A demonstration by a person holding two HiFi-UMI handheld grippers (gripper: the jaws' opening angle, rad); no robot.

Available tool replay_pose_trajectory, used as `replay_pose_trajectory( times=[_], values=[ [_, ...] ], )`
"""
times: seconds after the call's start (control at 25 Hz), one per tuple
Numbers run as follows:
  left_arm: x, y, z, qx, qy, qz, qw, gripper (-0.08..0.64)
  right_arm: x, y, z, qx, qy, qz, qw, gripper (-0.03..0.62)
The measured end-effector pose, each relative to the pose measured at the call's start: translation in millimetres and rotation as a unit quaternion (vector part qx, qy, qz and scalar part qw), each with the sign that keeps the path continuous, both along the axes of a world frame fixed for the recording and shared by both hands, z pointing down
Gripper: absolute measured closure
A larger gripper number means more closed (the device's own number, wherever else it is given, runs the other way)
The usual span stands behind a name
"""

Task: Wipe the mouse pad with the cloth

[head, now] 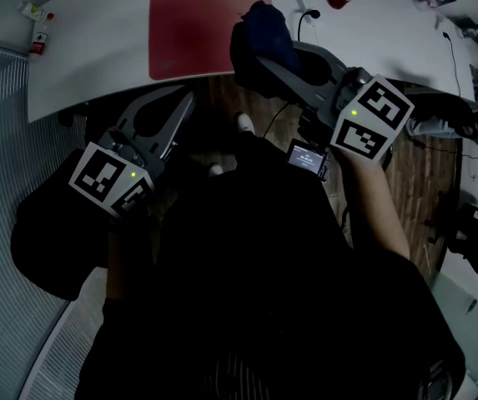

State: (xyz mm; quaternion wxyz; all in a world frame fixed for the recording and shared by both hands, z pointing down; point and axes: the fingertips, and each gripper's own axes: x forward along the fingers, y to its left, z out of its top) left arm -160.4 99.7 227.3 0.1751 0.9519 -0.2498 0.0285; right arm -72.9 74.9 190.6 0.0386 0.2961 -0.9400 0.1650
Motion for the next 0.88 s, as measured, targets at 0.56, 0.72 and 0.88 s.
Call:
replay_pose_trajectory(
  times=[0.56,0.72,0.88],
  values=[
    [93.5,-119.8,6.3,-0.028,-0.035,-0.011,0.9990,0.552,98.7,-123.1,16.3,-0.022,-0.039,-0.019,0.999,0.528],
    [123.0,-144.7,11.2,-0.038,-0.053,-0.008,0.9978,0.552,131.3,-145.1,23.9,-0.026,-0.052,-0.024,0.998,0.528],
    [144.5,-165.7,13.9,-0.047,-0.056,-0.008,0.9973,0.552,163.0,-163.7,35.0,-0.034,-0.065,-0.021,0.997,0.528]
  ],
)
